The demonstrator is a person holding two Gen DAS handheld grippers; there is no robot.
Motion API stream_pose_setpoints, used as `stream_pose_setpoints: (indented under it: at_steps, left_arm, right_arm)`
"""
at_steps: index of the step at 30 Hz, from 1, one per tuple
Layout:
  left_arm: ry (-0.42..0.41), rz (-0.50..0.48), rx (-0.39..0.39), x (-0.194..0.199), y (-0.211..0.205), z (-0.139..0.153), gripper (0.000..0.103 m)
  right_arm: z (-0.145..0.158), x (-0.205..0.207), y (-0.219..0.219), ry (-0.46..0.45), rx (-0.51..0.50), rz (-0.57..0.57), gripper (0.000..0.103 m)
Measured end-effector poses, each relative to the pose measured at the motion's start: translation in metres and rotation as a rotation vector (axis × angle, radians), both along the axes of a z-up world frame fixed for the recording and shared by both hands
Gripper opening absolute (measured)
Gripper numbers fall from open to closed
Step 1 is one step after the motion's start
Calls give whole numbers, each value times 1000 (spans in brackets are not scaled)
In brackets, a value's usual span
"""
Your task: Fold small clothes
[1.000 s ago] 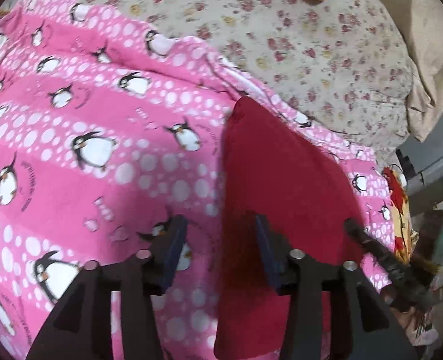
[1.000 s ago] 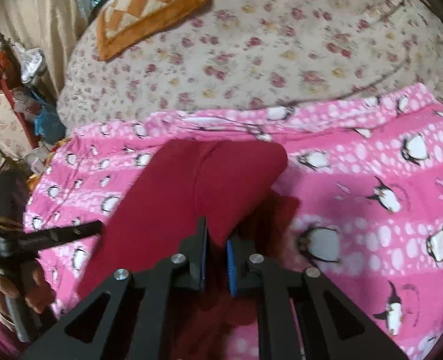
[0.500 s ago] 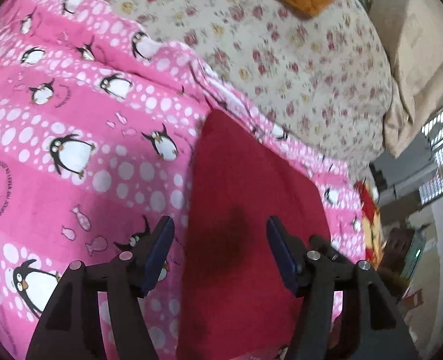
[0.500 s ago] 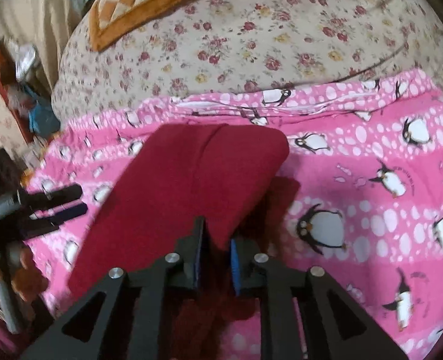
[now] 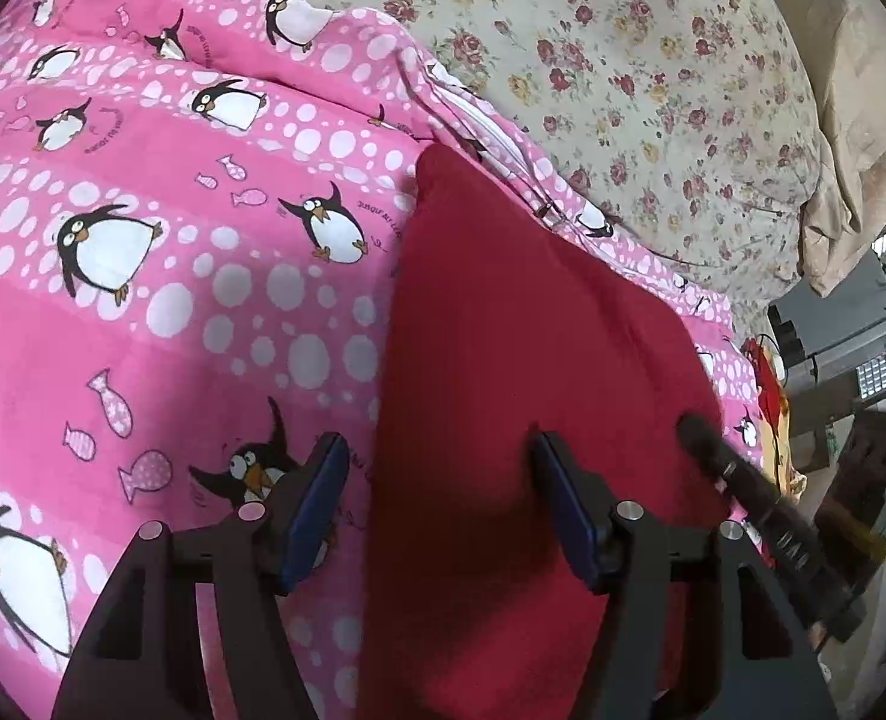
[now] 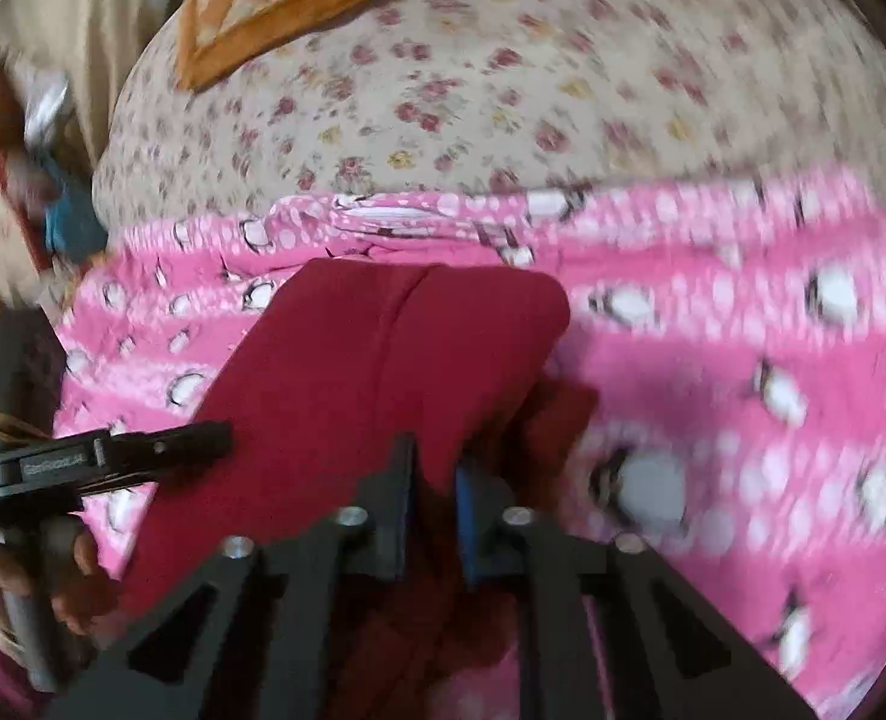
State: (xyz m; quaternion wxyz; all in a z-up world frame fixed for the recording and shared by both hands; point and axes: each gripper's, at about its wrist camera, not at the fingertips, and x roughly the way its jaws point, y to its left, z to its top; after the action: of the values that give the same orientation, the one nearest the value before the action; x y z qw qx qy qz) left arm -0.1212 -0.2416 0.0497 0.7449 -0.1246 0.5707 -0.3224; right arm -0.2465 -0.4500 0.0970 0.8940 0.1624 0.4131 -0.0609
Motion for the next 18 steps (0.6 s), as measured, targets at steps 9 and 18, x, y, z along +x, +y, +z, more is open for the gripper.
stream_pose_setpoints:
  at_steps: [9, 18]
  left_arm:
    - [14, 14, -1, -1, -1, -6, 52]
    - [23, 5, -1, 1, 0, -8, 53]
  right_arm:
    - [-24, -8, -24, 3, 111, -91, 22]
    - [-32, -32, -17, 15, 286, -96, 89]
